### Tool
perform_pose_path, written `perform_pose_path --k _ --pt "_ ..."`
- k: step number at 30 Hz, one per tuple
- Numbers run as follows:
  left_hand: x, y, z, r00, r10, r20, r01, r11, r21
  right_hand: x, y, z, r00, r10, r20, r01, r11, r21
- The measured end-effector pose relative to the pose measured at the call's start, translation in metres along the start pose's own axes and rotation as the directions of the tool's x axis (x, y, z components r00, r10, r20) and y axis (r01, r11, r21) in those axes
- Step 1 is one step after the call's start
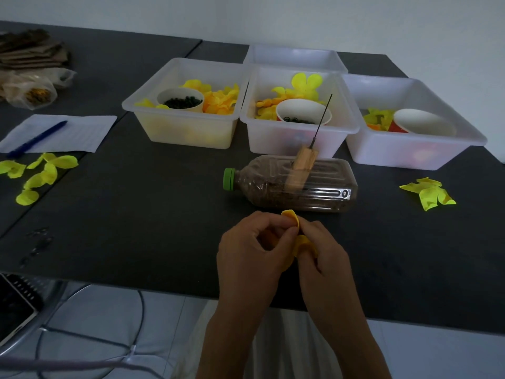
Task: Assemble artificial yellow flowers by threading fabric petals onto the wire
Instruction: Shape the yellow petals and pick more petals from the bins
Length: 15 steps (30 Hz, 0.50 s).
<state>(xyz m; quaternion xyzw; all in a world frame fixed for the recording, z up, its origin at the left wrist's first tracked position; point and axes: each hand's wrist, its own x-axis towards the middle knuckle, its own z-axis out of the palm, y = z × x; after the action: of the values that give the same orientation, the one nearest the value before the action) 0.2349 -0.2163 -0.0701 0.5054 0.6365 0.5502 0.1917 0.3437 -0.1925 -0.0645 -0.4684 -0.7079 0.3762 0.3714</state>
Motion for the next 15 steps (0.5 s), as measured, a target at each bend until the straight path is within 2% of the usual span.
perform_pose_path --k 5,11,15 --pt "0.0022 0.0005 -0.0024 0.999 -0.031 0.011 0.032 0.998 -0.046 -0.0004 -0.0009 0.0000 1.000 -0.024 0.005 0.024 0.996 0.082" --pt "0.0023 0.0016 -0.0025 1.000 -0.021 0.024 0.022 0.999 -0.037 -0.0011 -0.0013 0.0017 0.998 -0.055 -0.016 0.056 0.995 0.080" --pt "0.0011 0.0026 0.0024 1.000 -0.015 -0.001 0.015 0.998 -0.063 -0.0009 -0.0013 0.0054 0.999 -0.020 -0.036 0.025 0.987 0.160"
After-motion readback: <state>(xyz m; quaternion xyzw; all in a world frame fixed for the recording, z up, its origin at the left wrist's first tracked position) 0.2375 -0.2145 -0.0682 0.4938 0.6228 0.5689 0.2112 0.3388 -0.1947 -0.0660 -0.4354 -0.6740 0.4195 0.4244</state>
